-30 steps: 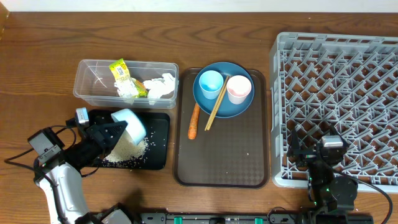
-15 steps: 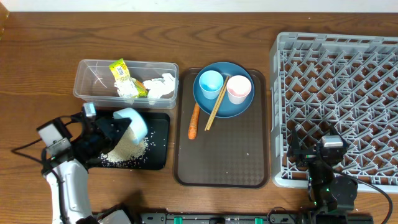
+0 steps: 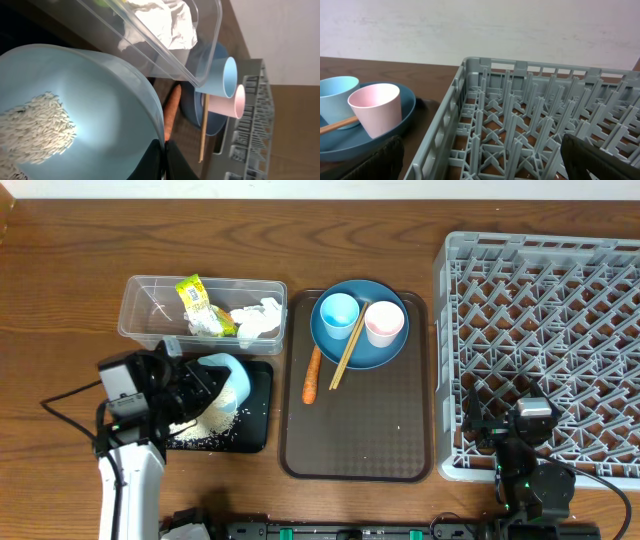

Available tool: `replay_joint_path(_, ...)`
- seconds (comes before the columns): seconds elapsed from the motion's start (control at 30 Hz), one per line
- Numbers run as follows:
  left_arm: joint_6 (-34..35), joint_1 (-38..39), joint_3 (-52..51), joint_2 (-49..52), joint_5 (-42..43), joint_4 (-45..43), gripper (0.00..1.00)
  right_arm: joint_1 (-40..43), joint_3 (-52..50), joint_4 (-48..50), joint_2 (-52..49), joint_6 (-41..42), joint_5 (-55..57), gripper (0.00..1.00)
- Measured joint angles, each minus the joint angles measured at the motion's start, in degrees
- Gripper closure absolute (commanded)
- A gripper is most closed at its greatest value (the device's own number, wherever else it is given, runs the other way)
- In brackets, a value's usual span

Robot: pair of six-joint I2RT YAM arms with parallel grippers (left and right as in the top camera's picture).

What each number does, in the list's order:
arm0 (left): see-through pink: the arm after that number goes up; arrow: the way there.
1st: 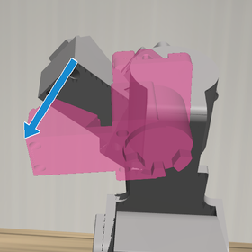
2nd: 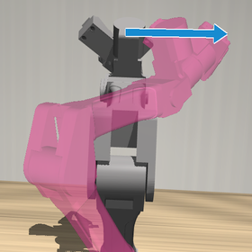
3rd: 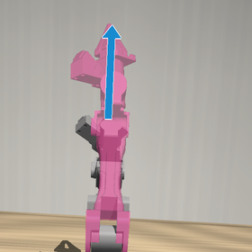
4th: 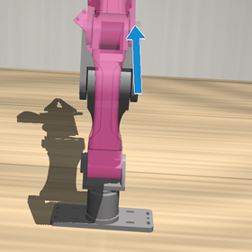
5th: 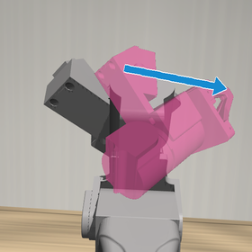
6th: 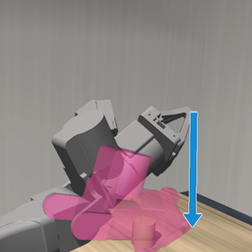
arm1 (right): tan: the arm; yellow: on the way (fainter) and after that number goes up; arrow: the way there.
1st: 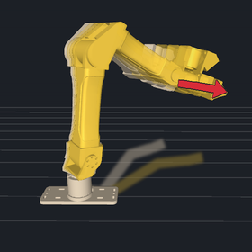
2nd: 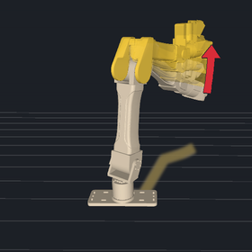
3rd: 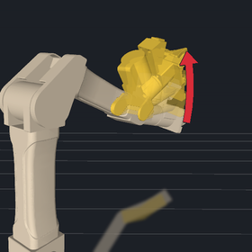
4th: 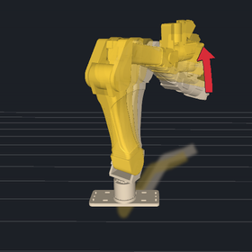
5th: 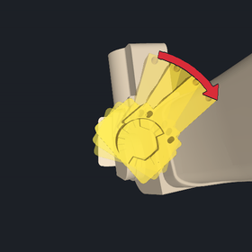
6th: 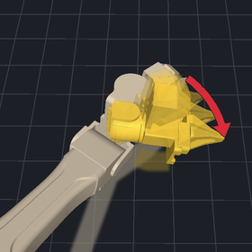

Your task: Sort waste into correct bins and load items into the dishwasher rack

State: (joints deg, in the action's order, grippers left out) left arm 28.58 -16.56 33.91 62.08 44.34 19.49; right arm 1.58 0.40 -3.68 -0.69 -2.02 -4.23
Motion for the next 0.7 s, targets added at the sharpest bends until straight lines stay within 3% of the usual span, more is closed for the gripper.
replay_joint_path(0.43,1.7,14.3,0.1,-0.7,-17.6,0.8,0.94,0.0,0.0,0.0,0.0,0.0,0.0,0.01)
replay_joint_path(0.7,1.7,16.9,0.1,-0.6,-23.8,1.3,0.94,0.0,0.0,0.0,0.0,0.0,0.0,0.01)
